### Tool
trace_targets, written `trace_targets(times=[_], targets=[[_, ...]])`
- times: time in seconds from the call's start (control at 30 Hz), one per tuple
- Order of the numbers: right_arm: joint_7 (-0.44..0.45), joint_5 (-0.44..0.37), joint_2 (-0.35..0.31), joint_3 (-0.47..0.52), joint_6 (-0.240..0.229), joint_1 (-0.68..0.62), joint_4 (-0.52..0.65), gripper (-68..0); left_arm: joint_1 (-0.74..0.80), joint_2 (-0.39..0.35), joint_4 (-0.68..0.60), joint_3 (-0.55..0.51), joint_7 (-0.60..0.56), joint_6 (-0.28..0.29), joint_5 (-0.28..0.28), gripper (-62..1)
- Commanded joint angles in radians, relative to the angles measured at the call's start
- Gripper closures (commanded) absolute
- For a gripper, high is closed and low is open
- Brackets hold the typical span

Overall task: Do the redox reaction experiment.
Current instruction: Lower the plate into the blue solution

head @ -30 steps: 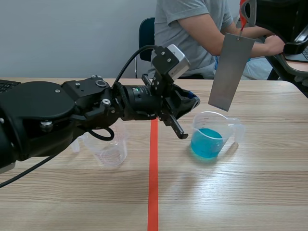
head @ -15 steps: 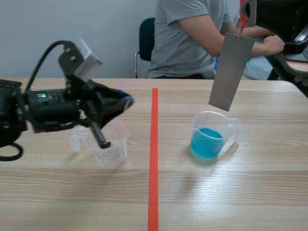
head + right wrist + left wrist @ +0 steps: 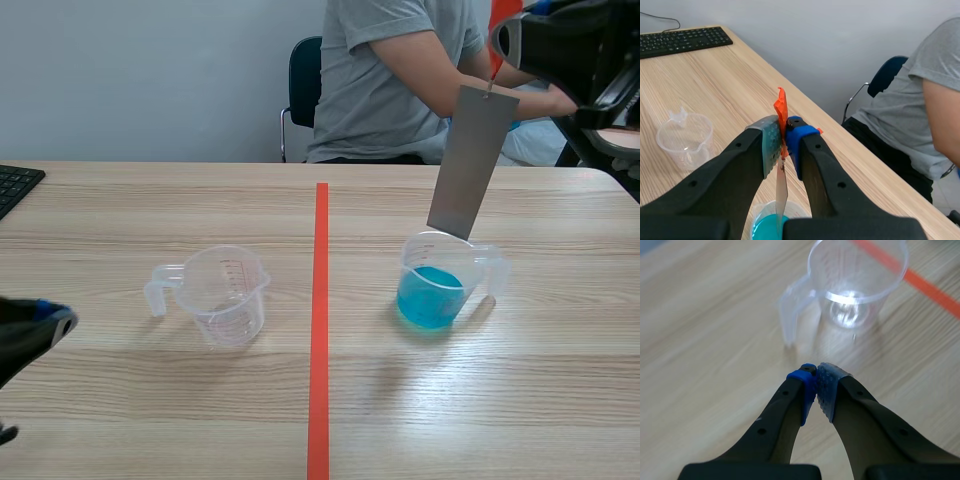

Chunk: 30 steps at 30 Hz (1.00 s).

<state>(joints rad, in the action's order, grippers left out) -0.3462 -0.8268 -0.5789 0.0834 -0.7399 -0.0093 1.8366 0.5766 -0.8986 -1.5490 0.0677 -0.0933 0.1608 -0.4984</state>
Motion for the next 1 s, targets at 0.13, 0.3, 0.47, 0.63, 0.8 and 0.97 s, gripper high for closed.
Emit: trace_targets(times=[0.13, 0.3, 0.47, 0.63, 0.8, 0.97], targets=[[0.054, 0.031, -0.013, -0.014, -0.006, 0.023, -0.025, -1.7, 0.237, 0.093, -0.002, -0.155, -0.023, -0.034, -0.007, -3.6], [0.102, 0.071, -0.013, -0.035, -0.006, 0.026, -0.061, -1.7, 0.386, 0.169, -0.002, -0.228, -0.021, -0.073, -0.007, -3.6], [0.15, 0.117, -0.006, -0.067, -0.006, 0.032, -0.103, -1.7, 0.478, 0.229, -0.002, -0.24, -0.021, -0.1, -0.007, -3.6], [0.187, 0.17, 0.015, -0.093, -0.006, 0.043, -0.155, -1.7, 0.525, 0.293, 0.004, -0.24, -0.014, -0.119, -0.007, -3.6], [0.23, 0.241, 0.055, -0.104, -0.006, 0.062, -0.219, -1.7, 0.526, 0.351, 0.024, -0.24, -0.014, -0.119, -0.007, -3.6], [0.287, 0.321, 0.084, -0.13, -0.006, 0.077, -0.292, -1.7, 0.526, 0.384, 0.029, -0.24, -0.014, -0.117, -0.007, -3.6]])
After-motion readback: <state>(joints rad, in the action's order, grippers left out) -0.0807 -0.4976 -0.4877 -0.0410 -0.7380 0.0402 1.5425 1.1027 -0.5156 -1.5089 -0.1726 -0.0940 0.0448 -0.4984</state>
